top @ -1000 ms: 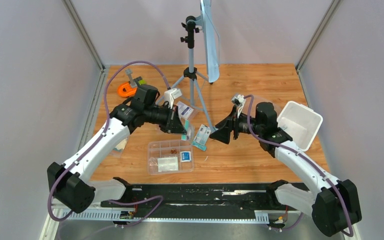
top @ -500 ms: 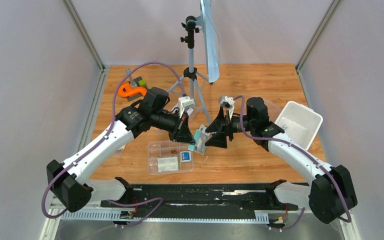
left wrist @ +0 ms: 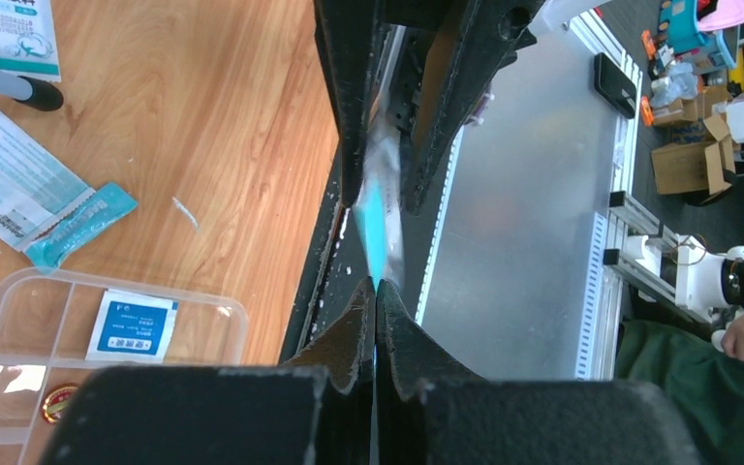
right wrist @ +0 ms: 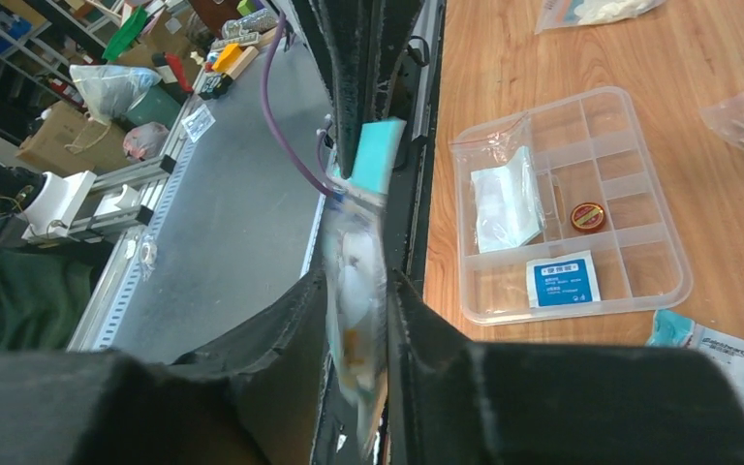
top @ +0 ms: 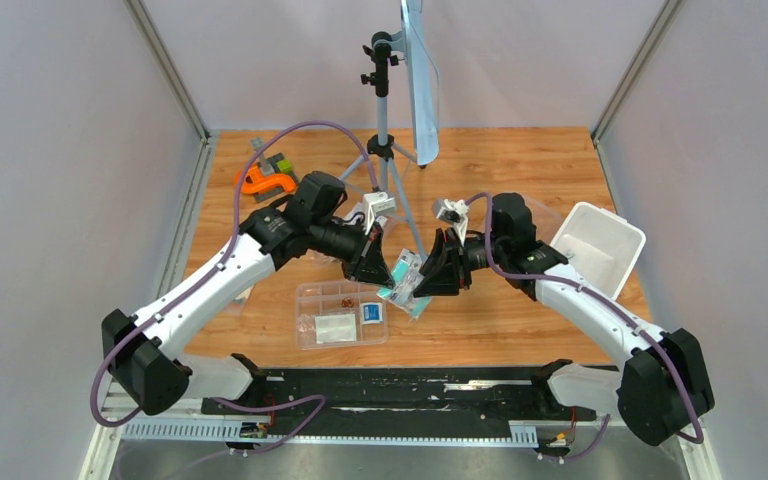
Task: Organize the medicine kit
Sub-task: Pick up the medical item at the center of the board, then place the medical item at the medicine box.
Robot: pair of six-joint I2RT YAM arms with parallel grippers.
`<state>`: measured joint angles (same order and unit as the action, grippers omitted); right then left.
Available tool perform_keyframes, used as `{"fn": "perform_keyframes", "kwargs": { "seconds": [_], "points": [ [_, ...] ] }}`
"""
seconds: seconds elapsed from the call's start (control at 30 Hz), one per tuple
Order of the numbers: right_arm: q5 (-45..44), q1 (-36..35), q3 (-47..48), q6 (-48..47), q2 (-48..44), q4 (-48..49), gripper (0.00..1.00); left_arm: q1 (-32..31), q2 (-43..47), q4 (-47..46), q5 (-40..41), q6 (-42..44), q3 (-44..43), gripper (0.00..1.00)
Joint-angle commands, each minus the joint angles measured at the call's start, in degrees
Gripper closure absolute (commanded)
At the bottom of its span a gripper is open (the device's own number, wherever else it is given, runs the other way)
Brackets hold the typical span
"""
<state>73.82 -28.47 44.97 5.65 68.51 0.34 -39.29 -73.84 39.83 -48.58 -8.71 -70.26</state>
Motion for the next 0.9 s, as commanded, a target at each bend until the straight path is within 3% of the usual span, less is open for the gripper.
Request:
{"fn": "perform_keyframes", "kwargs": {
  "seconds": [0.0, 0.13, 0.2, 0.23, 0.27, 0.3, 0.37, 0.47, 0.57, 0.7, 0.77, 0.87],
  "points": [
    [3.1, -0.4, 2.4, -1.7, 0.3, 0.0, 0.79, -0.3, -0.7, 0.0, -0.2, 2.0, -3.1, 1.0],
    [1.0, -0.4, 3.0, -1.9, 1.3, -2.5, 0.94, -0.3, -1.3, 0.4, 1.6, 1.9, -3.8, 1.0],
    [-2.8, -0.4, 3.6, -1.9, 0.8, -4.1, 0.97, -0.3, -1.7, 1.1, 3.4, 1.8, -4.6, 0.85],
    [-6.3, -0.3, 4.0, -1.8, 0.2, -5.4, 0.97, -0.3, -1.9, 1.5, 3.8, 1.9, -4.9, 0.63],
    [-10.7, -0.1, 4.5, -1.9, -0.5, -7.5, 0.98, -0.3, -2.0, 2.0, 4.9, 1.8, -5.3, 0.48],
    [-15.2, 0.3, 5.0, -2.2, -1.4, -8.9, 0.99, -0.3, -2.0, 2.2, 5.6, 1.7, -5.9, 0.21],
    [-27.7, 2.1, 6.0, -2.1, -3.6, -14.7, 1.0, -0.3, -1.6, 2.9, 8.1, 1.6, -6.4, 0.03],
    [-37.8, 8.3, 6.7, -0.5, -8.3, -21.0, 1.0, -0.3, -0.5, 3.5, 12.8, 1.4, -6.8, 0.0],
    [-40.7, 20.7, 6.0, 3.1, -14.8, -23.5, 1.0, -0.3, 1.1, 3.9, 14.6, 1.4, -6.8, 0.0],
    [-55.7, 33.9, 5.3, 8.3, -21.6, -25.3, 1.0, -0.2, 2.3, 3.7, 15.8, 1.4, -5.5, 0.0],
    [-61.7, 39.6, 5.4, 10.6, -22.4, -26.0, 1.0, -0.2, 2.3, 3.7, 16.2, 1.7, -4.7, 0.0],
    [-64.1, 47.9, 5.8, 12.8, -20.3, -25.9, 1.0, -0.2, 2.6, 3.7, 17.0, 2.6, -3.6, 0.0]
  ]
}}
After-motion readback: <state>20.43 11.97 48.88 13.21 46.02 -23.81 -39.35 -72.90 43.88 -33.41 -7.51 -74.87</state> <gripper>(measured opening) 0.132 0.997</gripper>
